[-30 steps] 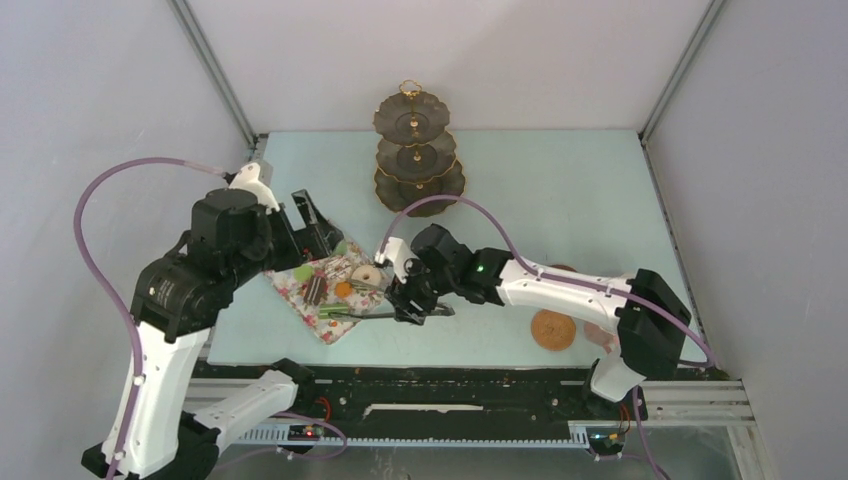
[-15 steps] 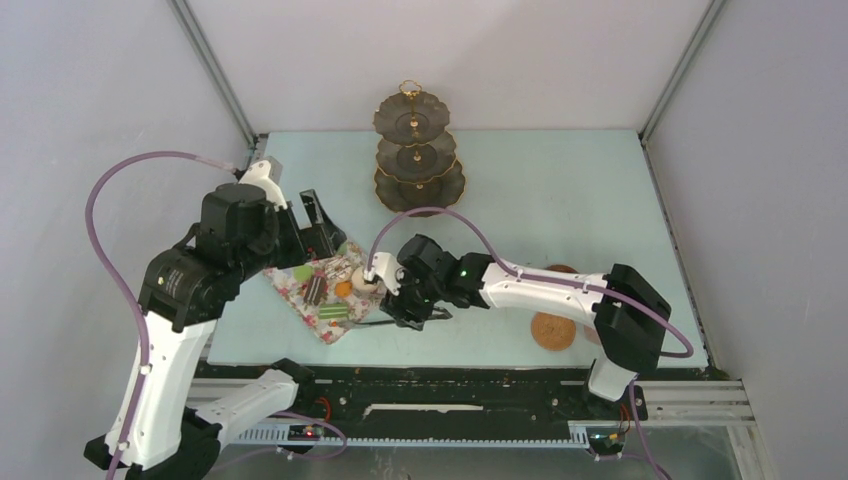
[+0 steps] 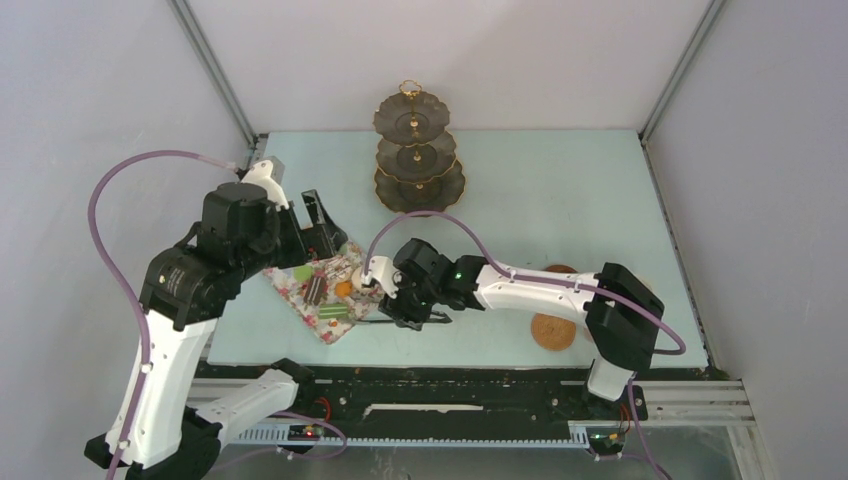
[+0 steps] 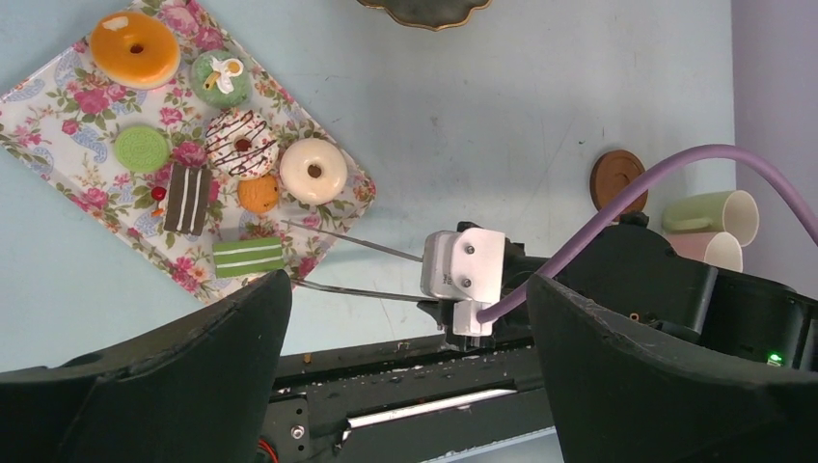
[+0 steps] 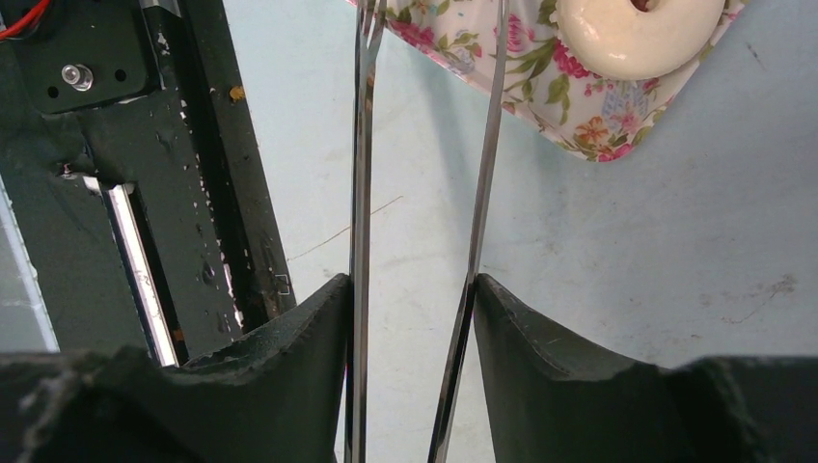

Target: Serve the afternoon tea

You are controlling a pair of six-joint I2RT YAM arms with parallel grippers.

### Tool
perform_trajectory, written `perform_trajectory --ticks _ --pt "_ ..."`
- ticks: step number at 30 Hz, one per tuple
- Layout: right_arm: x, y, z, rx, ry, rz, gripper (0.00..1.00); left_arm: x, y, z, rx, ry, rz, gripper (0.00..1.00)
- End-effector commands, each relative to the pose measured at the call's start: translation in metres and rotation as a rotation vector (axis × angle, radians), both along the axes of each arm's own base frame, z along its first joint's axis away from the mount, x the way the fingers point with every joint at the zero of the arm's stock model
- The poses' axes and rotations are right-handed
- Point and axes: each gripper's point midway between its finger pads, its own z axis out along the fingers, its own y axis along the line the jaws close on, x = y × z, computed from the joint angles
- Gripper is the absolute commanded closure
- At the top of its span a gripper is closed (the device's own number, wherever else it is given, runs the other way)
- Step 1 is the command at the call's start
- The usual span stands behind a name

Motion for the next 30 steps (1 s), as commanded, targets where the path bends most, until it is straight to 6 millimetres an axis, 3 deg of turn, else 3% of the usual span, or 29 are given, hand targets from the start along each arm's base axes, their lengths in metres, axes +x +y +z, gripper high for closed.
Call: perform_trajectory --ticks 1,10,22,30 --pt "0.009 0.022 0.022 0.078 -0.05 0.012 0.49 -0.002 0.001 0.009 0.002 -0.033 -0.02 0.01" --pt "0.008 0.03 0.017 0.068 -0.038 0.026 0.5 -0.002 0.001 0.01 -0.002 -0.036 -0.02 0.01" --pt "0.003 0.034 0.025 0.089 -0.005 0.026 0.72 -0.001 0.0 0.01 -0.005 -0.036 -0.018 0.01" --pt "0.001 0.026 0.054 0.181 0.175 -0.056 0.8 0.001 0.001 0.014 -0.005 -0.047 -0.009 0.01"
